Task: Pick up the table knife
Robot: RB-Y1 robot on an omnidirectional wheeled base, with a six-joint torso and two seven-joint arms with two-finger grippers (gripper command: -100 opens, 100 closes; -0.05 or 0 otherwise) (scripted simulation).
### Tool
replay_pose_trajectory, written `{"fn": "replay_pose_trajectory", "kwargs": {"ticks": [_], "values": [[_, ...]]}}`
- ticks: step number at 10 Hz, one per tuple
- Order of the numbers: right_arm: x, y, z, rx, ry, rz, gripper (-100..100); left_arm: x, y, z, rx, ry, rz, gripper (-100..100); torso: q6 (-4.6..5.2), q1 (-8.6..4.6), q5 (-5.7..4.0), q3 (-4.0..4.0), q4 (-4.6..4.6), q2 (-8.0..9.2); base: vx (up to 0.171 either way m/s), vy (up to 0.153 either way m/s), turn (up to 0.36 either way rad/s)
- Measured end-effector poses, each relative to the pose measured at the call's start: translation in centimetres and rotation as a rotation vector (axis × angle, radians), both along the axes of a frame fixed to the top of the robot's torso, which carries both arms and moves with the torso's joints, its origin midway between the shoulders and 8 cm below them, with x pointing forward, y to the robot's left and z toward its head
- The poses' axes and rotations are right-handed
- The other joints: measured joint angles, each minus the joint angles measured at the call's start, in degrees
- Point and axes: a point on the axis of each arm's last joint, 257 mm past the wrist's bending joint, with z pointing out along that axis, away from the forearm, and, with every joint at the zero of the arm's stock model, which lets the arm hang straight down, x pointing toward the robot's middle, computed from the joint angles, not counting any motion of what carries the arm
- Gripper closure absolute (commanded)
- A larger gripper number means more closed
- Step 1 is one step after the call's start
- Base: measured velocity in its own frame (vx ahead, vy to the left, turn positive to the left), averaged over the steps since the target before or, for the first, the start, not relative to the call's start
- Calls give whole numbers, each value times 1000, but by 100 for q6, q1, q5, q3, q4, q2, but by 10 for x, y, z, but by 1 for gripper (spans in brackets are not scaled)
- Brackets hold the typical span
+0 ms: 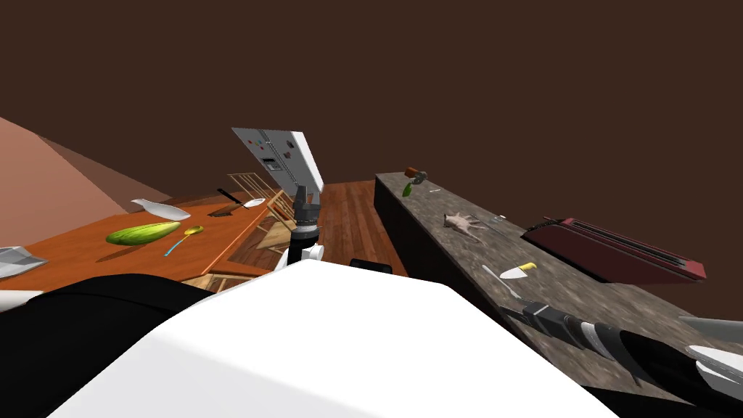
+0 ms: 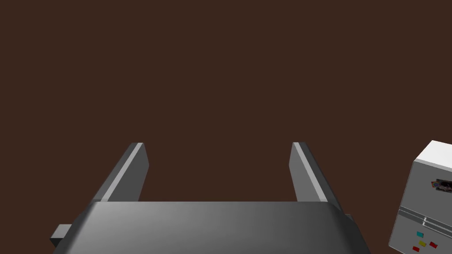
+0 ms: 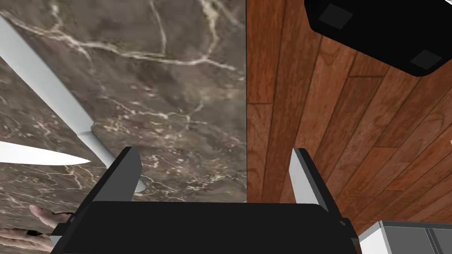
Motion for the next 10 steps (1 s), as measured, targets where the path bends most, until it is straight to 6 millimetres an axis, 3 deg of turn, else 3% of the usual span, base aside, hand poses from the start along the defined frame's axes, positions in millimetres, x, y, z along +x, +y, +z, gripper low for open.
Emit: {"fn": "replay_pose_trajectory", "kwargs": {"ticks": [4,5,6,9,10], "values": [[-41,-30,2,-50,88,-45,-100,0,0,0,0,0,0,0,3,4,0,20,8,37,100,-115,119],[-42,-31,3,-51,89,-46,0,0,0,0,0,0,0,0,6,32,3,33,13,60,10,-14,2],[-41,-31,3,-51,89,-46,-100,0,0,0,0,0,0,0,7,54,9,43,17,76,14,-16,84],[-55,-27,-16,-50,87,-64,-100,0,0,0,0,0,0,0,8,60,11,47,19,82,16,-15,45],[-55,-27,-16,-51,87,-64,100,0,0,0,0,0,0,0,8,65,13,49,19,85,0,0,0]]}}
